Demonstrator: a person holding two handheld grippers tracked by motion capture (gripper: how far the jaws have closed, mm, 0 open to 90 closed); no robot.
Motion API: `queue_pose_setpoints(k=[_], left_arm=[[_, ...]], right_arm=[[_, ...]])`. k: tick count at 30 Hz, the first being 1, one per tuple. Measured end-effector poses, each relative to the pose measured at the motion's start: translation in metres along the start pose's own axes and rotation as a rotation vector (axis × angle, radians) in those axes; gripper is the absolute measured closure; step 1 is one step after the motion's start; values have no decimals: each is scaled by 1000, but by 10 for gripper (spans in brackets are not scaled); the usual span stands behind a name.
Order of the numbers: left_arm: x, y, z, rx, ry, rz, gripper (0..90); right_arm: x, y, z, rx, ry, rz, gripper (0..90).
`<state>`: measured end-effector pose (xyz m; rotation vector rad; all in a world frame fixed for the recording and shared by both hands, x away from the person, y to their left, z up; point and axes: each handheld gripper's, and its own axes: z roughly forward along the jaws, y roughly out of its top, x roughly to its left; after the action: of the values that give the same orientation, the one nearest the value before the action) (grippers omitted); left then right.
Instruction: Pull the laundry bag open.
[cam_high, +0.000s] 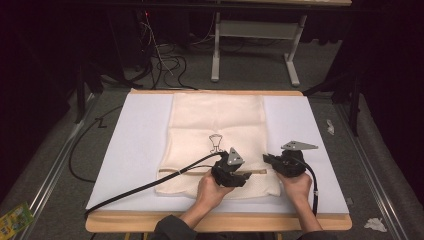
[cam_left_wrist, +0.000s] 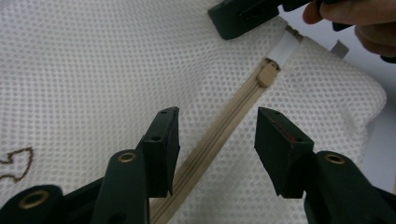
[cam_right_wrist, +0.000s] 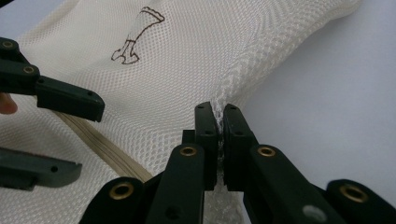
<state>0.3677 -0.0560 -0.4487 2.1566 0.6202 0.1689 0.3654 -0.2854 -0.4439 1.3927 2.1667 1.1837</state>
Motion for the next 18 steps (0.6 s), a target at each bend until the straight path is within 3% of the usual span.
queue_pose_setpoints(k=[7, 9, 18], left_arm=[[-11, 3, 11, 8, -33, 13, 520], [-14, 3, 13, 12, -25, 31, 520], [-18, 1, 21, 19, -53, 14, 532]], right_arm=[[-1, 1, -3, 2, 7, 10, 881], [0, 1, -3, -1, 8, -3, 881], [1, 2, -1, 8, 12, 5, 881]])
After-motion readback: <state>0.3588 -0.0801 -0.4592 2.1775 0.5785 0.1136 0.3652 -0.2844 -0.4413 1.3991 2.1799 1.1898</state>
